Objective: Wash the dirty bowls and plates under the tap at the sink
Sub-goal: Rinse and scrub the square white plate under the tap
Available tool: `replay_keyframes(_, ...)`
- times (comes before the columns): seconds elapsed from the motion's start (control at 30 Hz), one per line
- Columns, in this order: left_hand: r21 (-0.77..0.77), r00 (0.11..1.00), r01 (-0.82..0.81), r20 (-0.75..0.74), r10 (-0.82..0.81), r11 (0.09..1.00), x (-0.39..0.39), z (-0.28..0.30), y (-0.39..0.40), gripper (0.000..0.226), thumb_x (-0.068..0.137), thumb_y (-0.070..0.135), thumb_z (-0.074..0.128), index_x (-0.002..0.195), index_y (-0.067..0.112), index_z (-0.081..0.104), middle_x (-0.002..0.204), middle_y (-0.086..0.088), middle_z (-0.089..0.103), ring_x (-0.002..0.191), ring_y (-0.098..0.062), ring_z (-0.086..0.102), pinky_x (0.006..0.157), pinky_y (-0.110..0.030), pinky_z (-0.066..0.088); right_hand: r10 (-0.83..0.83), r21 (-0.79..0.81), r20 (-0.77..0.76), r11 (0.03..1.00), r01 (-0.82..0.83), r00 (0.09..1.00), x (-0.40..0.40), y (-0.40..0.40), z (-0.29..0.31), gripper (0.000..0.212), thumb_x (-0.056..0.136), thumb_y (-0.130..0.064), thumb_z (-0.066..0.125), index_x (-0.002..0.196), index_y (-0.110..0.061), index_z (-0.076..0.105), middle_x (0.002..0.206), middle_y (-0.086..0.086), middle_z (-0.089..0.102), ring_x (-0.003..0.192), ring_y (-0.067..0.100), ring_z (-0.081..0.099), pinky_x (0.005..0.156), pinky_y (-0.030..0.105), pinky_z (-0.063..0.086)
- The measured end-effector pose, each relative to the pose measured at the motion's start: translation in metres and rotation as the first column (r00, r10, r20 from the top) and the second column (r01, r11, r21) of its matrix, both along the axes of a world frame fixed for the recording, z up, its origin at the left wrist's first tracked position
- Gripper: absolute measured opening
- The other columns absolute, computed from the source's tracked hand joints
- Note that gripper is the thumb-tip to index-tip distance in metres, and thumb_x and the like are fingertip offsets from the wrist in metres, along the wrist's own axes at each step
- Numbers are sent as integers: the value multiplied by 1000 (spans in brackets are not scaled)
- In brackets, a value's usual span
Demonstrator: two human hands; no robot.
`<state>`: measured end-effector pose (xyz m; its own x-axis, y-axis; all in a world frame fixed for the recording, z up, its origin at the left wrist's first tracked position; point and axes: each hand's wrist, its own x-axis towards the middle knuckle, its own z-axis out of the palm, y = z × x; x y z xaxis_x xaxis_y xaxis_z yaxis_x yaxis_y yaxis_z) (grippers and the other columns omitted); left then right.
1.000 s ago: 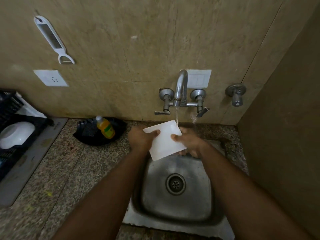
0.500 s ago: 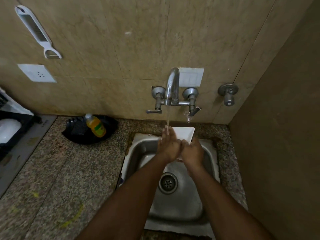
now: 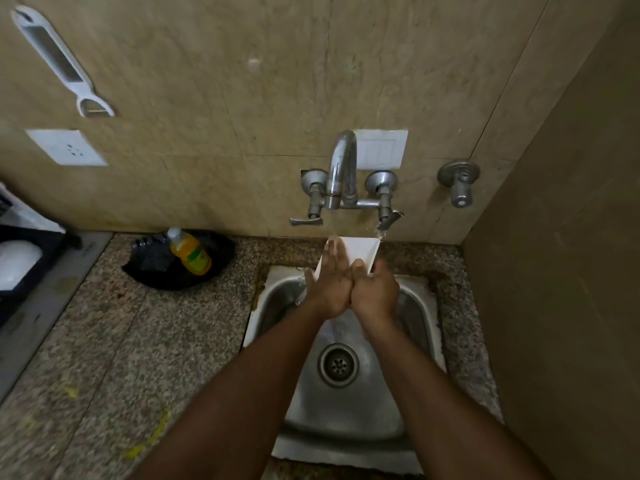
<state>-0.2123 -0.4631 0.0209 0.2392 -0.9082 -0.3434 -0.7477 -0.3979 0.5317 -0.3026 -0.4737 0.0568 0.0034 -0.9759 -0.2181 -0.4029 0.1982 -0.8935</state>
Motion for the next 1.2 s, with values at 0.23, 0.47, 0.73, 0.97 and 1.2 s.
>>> replay_keyframes(0.23, -43, 860, -464, -262, 438, 885, 0, 4, -37, 62, 109, 50, 23, 162, 17, 24, 168, -13, 23, 154, -36, 23, 125, -50, 17, 37, -40, -18, 998, -38, 999, -7, 12, 10, 30, 103, -35, 55, 122, -14, 63, 105, 1, 68, 94, 21, 64, 74, 23, 37)
replay_keyframes(0.47, -45, 891, -380, 249, 379, 924, 19, 20, -33, 42, 108, 30, 38, 139, 7, 55, 134, -19, 64, 125, -35, 61, 103, -42, 47, 70, -66, -69, 995, -75, 995, -4, 18, 13, 27, 102, -32, 57, 117, -11, 64, 108, 8, 71, 98, 28, 66, 75, 28, 40)
replay_keyframes(0.73, 70, 834, -536, -112, 541, 841, -13, 16, -26, 87, 100, 71, 22, 162, 11, 11, 167, -18, 19, 153, -37, 23, 122, -53, 21, 50, -1, 1, 999, -50, 999, 1, -10, 20, 41, 94, -53, 60, 106, -15, 71, 100, 4, 75, 91, 26, 71, 83, 41, 58)
replay_keyframes(0.97, -45, 786, -613, 68, 614, 789, 29, 31, -23, 55, 111, 39, 21, 138, 8, 57, 136, -17, 64, 126, -35, 60, 107, -46, 46, 207, -10, -38, 978, -207, 978, -5, 30, 18, 16, 102, -23, 58, 116, -17, 62, 97, -6, 61, 86, 15, 59, 74, 28, 42)
replay_keyframes(1.2, -146, 866, -500, -87, 493, 854, 25, 22, -18, 49, 109, 41, 36, 130, 4, 61, 126, -18, 67, 117, -33, 64, 97, -41, 50, 77, 71, 110, 994, -85, 991, -19, 2, 16, 18, 87, -36, 65, 98, -24, 74, 97, 7, 75, 89, 32, 71, 80, 53, 60)
